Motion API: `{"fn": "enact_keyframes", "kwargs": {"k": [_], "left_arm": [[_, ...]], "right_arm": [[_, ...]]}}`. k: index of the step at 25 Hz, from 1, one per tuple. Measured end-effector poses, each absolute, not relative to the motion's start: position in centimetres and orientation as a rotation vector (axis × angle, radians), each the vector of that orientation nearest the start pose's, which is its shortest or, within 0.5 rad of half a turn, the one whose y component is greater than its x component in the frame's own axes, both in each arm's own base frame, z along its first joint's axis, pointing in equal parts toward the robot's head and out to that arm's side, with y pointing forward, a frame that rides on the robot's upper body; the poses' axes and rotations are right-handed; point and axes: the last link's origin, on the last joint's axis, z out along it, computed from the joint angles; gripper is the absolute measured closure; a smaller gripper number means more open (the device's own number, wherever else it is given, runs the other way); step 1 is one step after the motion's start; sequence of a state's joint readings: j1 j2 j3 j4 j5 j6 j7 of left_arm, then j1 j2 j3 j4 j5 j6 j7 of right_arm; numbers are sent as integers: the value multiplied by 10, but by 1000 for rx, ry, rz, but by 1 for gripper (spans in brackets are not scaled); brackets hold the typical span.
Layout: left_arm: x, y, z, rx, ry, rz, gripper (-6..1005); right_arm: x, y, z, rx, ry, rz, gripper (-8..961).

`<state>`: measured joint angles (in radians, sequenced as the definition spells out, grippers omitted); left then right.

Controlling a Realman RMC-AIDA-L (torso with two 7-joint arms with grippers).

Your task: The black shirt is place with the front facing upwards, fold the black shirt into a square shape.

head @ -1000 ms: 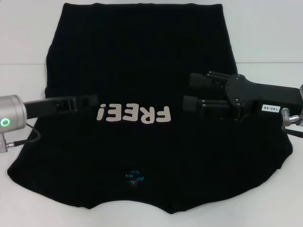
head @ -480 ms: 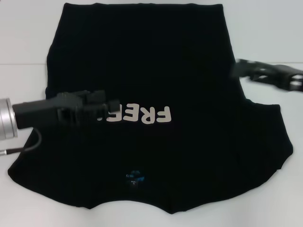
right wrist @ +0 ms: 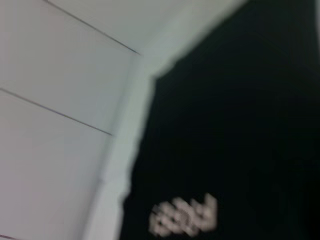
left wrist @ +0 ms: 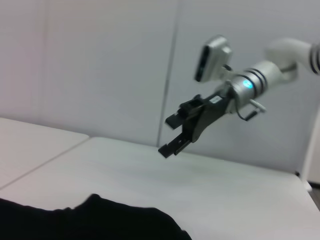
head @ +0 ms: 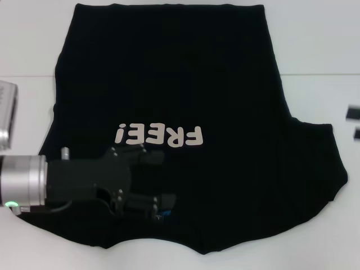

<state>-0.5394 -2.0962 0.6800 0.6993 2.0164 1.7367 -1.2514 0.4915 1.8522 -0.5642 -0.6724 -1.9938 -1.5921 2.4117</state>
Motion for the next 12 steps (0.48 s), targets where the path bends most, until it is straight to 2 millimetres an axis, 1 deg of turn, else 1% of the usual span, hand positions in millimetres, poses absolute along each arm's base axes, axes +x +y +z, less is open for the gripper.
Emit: {"fn": "enact_keyframes", "kwargs": {"k": [1,2,3,6,9,10,12], "left_arm": [[-240,313,-2,-2884,-312,-786,52],[-239,312,-4,-2896,-287,-775,52],[-239,311,-5,-2904,-261,-766,52],[-238,310,-9,-2913,-214,-761,52],[-236,310,-11,-2912,-195,-763,52],[-235,311,-11,-2912,-193,-762,52],[-235,312,-11,-2911,-192,-759,52]], "right_arm": [[320,338,112,-2029,1947,758,150],[324,335,110,-2012,1984,713,151],[324,335,110,-2012,1984,713,152],[331,330,109,-1972,2062,628,155],[338,323,109,-1924,2137,549,158],[342,320,109,-1899,2174,497,159],[344,318,109,-1886,2187,472,162]]}}
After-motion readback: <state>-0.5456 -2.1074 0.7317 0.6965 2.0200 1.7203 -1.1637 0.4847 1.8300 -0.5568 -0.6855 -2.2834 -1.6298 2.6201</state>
